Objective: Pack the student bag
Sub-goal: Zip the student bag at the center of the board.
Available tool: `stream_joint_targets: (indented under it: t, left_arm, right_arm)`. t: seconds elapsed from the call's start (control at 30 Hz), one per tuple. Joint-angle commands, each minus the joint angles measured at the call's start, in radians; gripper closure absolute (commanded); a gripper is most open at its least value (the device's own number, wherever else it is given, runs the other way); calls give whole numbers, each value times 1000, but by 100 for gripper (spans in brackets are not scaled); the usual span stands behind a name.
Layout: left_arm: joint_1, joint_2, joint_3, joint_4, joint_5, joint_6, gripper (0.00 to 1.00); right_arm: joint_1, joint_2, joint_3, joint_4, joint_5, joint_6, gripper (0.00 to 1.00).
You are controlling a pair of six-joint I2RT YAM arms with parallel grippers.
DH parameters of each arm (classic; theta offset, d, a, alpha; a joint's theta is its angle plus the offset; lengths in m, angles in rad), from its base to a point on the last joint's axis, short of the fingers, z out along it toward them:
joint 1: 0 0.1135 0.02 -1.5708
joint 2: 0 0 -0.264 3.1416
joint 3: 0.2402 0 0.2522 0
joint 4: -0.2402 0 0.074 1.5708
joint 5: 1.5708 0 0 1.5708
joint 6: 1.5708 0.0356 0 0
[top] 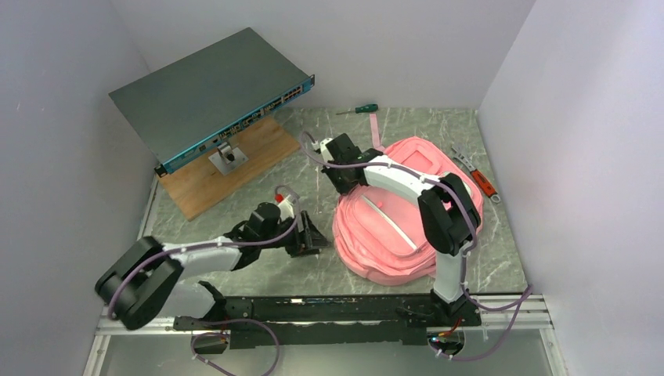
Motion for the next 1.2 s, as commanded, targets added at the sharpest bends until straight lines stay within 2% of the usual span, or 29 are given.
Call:
stream_joint_targets:
  t: [0.0,0.1,0.23,0.43,0.5,0.57,0.7,0.8,1.03,1.17]
  left_arm:
    - [-52,156,95,223,57,-61,20]
    - [-71,301,140,293,70,-84,20]
    - [-72,431,140,430,81,-138,35]
    - [-53,558,143,608,98,-206,77]
    - [-28,556,146,618,87,-203,88]
    - [1,534,168,562,86,-172,99]
    - [44,440,210,408,60,-65,100]
    - [44,369,248,272,50,21,100]
    - [61,322,267,228,131,68,98]
    - [70,187,222,122,126,146,56]
  right_arm:
    - [-9,-72,16,32,-191,66,100]
    - [-15,-92,23,35,-279,143,100]
    - [-32,-135,9,60,-382,219,100]
    - [-35,-171,5,41,-457,254,100]
    - [-24,-188,-17,39,-480,269,100]
    - [-1,-207,-64,50,-503,283,100]
    - [34,-242,-140,92,-563,305,100]
    - [31,-263,-155,118,-517,296,100]
    - [31,-200,-35,120,-588,288,100]
    - [25,-230,-81,130,-577,274,100]
